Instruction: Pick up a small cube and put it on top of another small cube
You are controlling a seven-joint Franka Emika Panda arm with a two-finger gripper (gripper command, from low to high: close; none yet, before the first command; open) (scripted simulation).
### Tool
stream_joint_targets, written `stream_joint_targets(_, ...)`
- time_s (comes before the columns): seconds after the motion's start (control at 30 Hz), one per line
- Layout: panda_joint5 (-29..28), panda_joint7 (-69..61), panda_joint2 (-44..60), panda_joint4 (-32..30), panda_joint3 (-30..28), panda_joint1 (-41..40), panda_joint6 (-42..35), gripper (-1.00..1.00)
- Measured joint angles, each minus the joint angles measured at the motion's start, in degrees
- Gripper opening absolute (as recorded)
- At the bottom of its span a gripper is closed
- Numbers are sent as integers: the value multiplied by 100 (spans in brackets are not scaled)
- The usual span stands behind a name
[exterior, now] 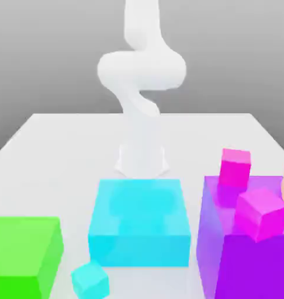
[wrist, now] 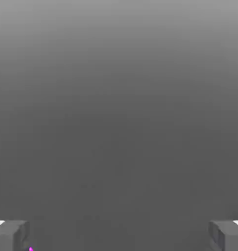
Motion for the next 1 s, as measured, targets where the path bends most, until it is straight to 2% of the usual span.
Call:
stream_joint_targets(0.3, -415, 1495, 1912, -241, 368, -775, 689, 0)
stream_joint_targets(0.57, -683, 2733, 3574, -452, 382, -1184, 1296, 0)
stream_joint_targets(0.73, -584, 3316, 4588, -591, 329, -1354, 1693, 0)
stream_joint_targets(0.87, -268, 3608, 5376, -704, 308, -1422, 2022, 0)
stream_joint_targets(1.0, -277, 3735, 6200, -603, 227, -1382, 2624, 0)
